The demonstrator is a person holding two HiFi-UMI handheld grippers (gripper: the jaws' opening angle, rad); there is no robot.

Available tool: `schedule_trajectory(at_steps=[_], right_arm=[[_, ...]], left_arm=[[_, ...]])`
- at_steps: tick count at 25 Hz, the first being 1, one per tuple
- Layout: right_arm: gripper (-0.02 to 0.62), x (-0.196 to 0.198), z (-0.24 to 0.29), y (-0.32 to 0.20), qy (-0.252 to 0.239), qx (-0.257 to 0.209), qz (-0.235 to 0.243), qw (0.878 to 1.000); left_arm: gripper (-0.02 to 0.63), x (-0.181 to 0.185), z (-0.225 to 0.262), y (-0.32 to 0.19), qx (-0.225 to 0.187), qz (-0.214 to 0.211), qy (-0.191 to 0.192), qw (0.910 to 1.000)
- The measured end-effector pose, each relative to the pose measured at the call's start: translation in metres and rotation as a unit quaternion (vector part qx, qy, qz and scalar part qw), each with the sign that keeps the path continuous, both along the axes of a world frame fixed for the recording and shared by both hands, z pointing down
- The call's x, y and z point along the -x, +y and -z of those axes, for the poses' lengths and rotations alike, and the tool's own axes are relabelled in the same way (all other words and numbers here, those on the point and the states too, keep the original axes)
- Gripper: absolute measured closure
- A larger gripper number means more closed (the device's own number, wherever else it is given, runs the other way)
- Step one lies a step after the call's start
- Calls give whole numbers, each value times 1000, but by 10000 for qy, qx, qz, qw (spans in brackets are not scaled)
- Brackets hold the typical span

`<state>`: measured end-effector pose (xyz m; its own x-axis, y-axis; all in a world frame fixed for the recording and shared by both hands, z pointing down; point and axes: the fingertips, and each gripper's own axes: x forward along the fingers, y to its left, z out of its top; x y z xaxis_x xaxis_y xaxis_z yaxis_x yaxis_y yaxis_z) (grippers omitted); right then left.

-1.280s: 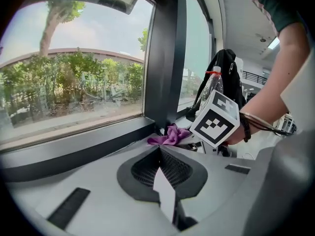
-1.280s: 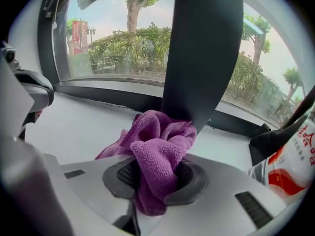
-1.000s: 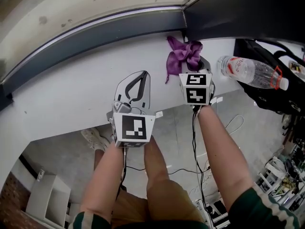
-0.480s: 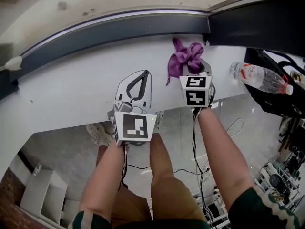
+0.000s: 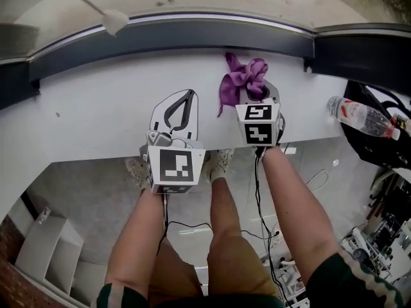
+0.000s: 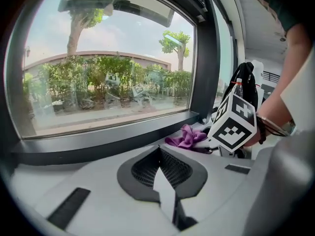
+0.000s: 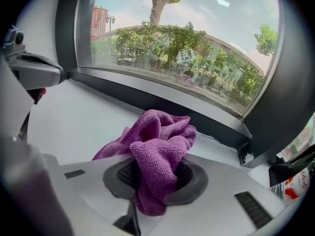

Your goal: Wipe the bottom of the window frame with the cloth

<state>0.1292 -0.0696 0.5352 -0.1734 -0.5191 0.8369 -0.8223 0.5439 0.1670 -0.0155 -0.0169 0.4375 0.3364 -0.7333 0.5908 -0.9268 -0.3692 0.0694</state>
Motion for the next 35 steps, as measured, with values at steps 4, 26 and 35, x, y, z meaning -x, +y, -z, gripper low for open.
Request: schedule_trajectory(at_steps=[4,26,35], right_arm=[[491,44,0,8,-68,17,220,9997],[491,268,0,50,-260,10,826,9962],[491,353,2,62,-293,2,1287,9913]], left_arm=[[598,40,-2,11,19,198,-69,9998],[598,237,8,73,-39,992,-249,9947],[598,308,14,88,-53,1314,-354,9907]])
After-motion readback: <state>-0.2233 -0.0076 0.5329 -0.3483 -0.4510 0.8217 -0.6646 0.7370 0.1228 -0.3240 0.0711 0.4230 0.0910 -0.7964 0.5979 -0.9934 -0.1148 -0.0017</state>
